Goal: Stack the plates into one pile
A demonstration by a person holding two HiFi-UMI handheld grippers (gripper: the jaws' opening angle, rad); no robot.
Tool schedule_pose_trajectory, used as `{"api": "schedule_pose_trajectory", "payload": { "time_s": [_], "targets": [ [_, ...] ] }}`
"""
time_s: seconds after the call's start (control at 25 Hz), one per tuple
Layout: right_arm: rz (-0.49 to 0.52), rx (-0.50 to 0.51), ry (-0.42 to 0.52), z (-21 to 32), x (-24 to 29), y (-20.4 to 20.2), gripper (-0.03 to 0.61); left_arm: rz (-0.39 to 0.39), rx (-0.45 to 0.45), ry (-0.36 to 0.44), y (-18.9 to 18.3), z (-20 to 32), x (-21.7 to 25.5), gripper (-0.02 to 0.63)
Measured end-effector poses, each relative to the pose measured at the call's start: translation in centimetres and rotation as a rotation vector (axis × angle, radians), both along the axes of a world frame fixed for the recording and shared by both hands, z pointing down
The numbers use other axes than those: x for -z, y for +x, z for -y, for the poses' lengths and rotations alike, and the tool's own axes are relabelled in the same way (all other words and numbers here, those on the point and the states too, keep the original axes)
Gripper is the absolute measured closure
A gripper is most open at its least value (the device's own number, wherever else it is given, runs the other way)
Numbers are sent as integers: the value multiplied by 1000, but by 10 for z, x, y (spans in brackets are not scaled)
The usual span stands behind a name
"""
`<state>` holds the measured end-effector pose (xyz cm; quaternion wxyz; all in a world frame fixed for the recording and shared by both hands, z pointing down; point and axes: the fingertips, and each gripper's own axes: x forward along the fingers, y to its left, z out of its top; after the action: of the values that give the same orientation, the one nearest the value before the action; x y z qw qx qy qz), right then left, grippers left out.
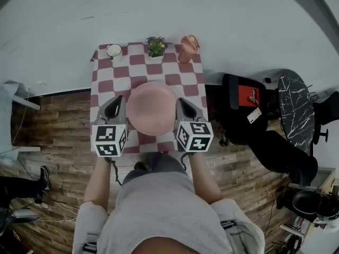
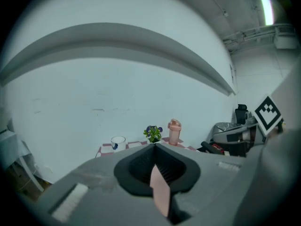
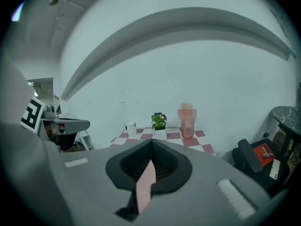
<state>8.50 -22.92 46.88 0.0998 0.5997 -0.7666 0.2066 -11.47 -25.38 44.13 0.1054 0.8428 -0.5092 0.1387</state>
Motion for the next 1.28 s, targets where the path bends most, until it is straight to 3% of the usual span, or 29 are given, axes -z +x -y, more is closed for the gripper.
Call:
{"api": "schedule_pose_trajectory", "payload": {
  "time_s": [0.24,0.8,1.08,1.28],
  "targets": [
    [6,-28,134,-16,50,-2,578,-15,-26,146,0,-16,47,607],
    [-45,-87,372,-75,132,3,578,-105,-27,349,-17,-63,118,607],
    [-75,-120,457,-106,154,4,578,-140,-15,410,-30,-88,139,607],
    [-91,-134,466,-120,159,2,578,-139,-17,441,-34,-101,148,607]
  ]
}}
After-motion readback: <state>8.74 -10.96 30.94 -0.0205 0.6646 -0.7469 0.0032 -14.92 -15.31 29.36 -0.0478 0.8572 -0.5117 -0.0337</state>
